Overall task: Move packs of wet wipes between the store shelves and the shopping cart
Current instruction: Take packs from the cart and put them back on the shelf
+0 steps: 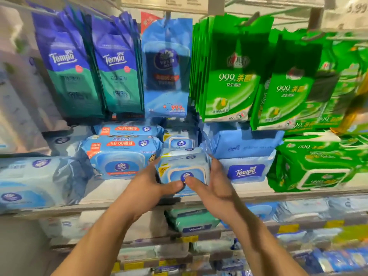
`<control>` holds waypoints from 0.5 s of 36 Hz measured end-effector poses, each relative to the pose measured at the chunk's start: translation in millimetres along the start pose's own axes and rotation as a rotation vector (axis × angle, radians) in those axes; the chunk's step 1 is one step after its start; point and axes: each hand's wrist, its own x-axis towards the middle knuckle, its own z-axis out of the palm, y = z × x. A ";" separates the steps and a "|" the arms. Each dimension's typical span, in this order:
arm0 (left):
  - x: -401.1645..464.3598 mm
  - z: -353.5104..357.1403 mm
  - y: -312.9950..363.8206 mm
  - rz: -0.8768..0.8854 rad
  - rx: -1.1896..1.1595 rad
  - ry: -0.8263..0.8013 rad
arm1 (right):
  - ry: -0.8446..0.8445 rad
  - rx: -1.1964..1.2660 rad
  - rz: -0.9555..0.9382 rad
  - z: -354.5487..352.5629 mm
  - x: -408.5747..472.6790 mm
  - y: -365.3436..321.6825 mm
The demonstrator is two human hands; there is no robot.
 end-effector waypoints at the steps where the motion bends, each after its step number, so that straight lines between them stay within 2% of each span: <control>1: 1.1 0.9 -3.2 0.003 0.016 0.004 | -0.014 0.018 0.018 1.9 2.6 3.7; 10: 4.9 9.5 -18.7 0.068 0.381 0.147 | -0.009 -0.030 0.093 6.2 4.8 21.1; 18: 13.0 19.8 -14.0 0.029 0.432 0.270 | 0.077 -0.068 0.072 20.0 13.6 21.0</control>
